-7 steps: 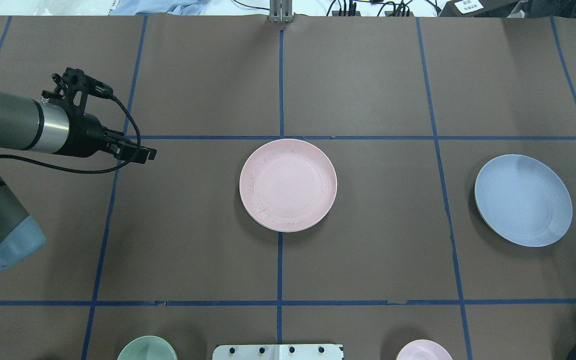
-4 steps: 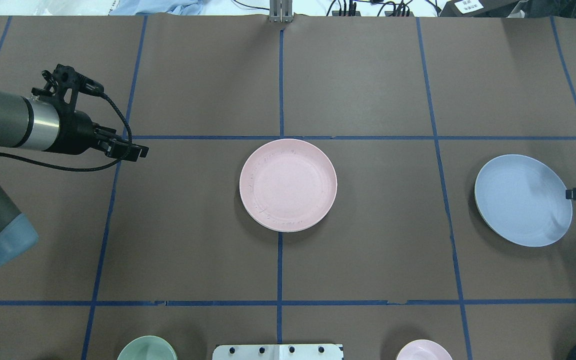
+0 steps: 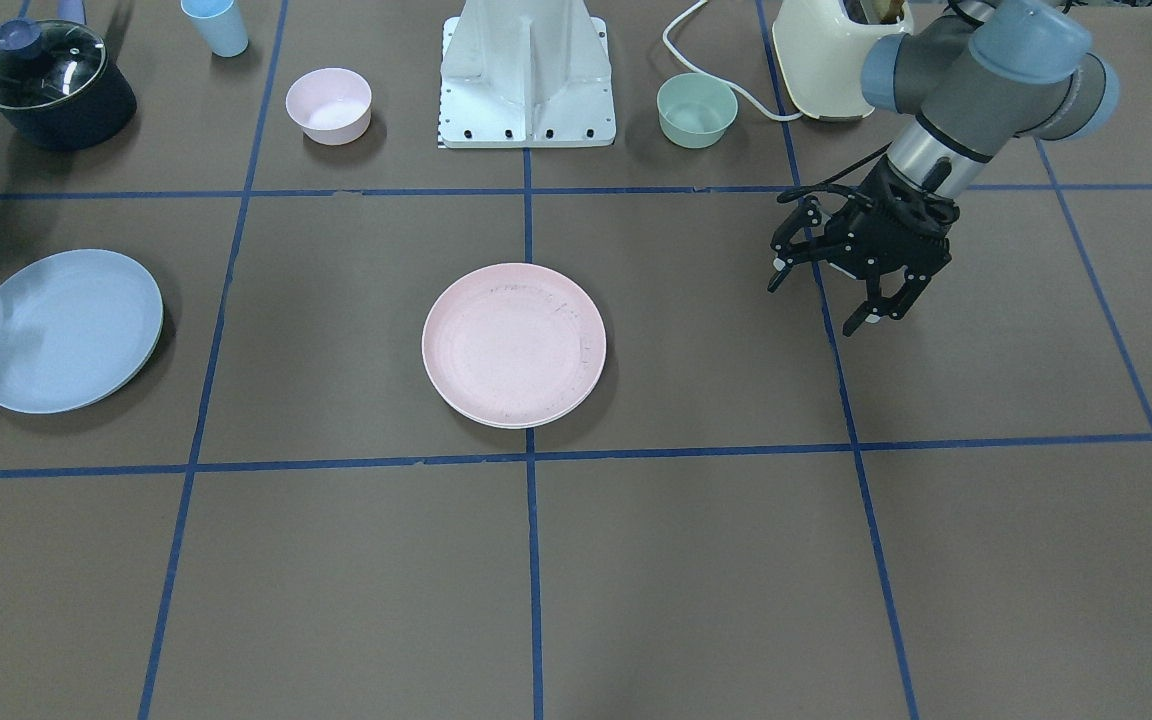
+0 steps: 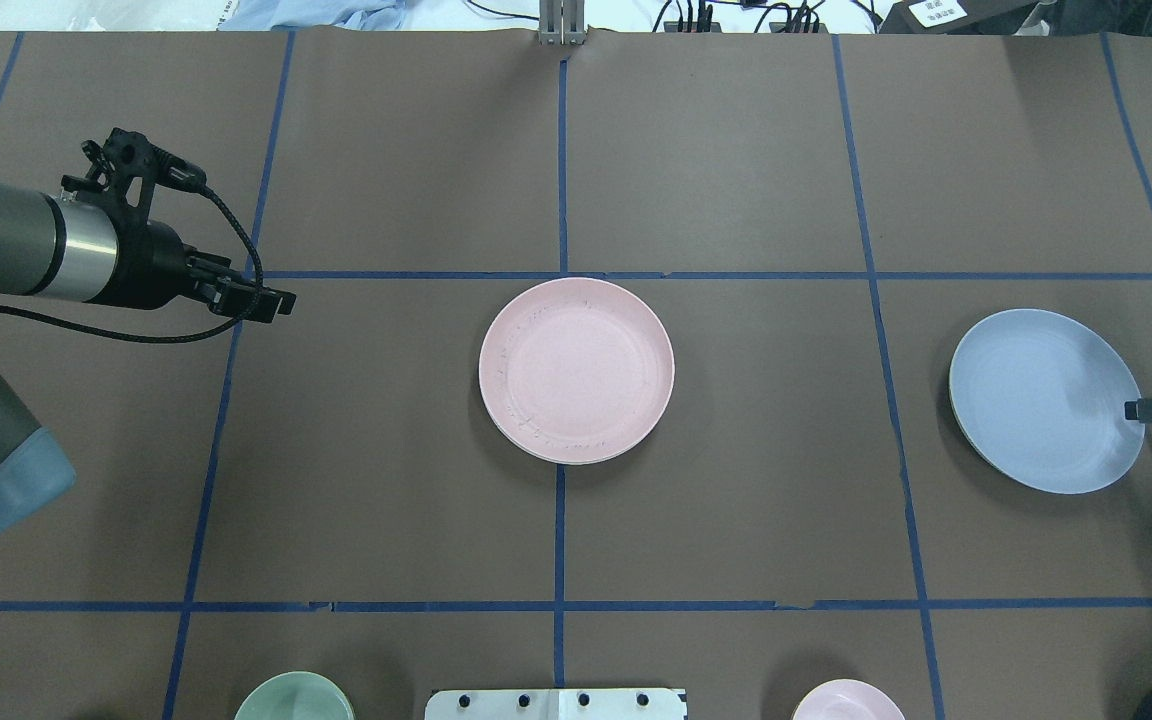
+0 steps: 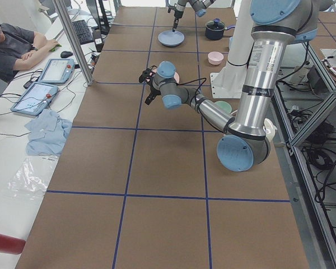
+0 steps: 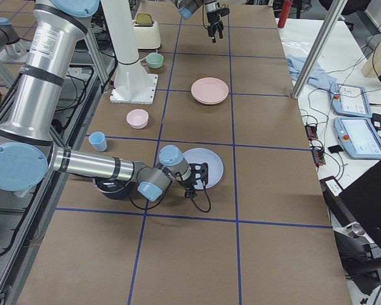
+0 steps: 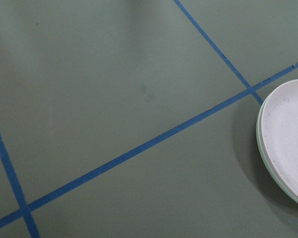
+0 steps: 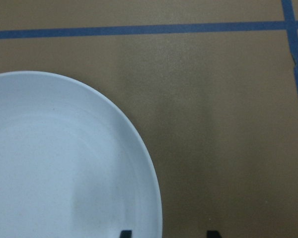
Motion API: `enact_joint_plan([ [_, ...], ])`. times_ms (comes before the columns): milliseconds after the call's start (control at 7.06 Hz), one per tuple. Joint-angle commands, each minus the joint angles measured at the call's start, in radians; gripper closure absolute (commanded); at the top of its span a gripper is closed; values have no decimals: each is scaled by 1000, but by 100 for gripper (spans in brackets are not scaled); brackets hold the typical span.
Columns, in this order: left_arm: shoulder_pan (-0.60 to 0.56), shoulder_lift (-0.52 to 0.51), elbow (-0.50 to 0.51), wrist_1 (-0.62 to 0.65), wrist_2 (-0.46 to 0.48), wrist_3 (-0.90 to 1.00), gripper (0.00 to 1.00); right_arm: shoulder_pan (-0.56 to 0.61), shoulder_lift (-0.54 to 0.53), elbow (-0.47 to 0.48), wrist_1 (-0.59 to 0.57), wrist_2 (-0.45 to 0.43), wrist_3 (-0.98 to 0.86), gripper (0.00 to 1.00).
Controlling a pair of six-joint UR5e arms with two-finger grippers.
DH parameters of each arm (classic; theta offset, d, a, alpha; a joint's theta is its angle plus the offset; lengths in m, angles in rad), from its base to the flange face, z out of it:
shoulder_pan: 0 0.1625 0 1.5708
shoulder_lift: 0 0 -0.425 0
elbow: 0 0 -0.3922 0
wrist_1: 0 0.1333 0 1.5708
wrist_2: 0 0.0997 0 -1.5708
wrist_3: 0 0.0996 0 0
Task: Stack three plates with pink and blue
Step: 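Move the right gripper to the rim of the light blue plate and grasp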
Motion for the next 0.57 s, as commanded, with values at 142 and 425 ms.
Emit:
enact_joint_plan([
  [142, 0, 2, 1, 0, 3, 0, 0, -4, 3, 50, -3, 15, 4, 100],
  [425, 0, 2, 1, -2, 2, 0, 0, 2, 18, 139, -20, 73, 40, 100],
])
